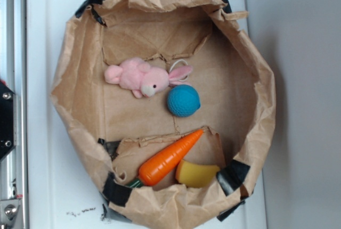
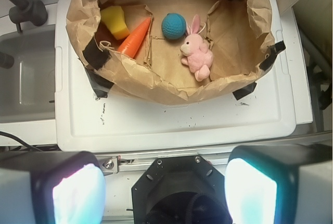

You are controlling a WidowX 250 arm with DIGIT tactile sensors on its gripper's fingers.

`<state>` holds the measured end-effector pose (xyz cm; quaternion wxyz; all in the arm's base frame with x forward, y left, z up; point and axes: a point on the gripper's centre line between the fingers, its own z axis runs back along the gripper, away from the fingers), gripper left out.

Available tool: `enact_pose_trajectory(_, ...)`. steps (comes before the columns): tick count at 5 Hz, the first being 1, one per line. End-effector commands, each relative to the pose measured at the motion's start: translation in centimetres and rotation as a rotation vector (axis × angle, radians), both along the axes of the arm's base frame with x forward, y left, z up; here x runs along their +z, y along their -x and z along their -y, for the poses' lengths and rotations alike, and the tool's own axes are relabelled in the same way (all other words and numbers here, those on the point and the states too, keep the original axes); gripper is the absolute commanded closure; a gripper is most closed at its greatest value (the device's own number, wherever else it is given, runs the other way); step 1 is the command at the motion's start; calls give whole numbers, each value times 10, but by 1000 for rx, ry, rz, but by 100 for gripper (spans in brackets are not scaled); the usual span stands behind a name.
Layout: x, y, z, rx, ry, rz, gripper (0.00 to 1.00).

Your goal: Grab the pink bunny.

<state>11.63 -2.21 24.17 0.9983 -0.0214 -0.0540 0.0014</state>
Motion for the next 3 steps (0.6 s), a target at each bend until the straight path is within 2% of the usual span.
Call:
enact_pose_trajectory(1, 12, -69, -27, -40, -18, 28, 0)
enact_pose_trajectory(2, 11, -83, -41, -106, -19, 60, 0)
enact_pose_trajectory(3, 11, -83, -41, -106, -19, 60, 0)
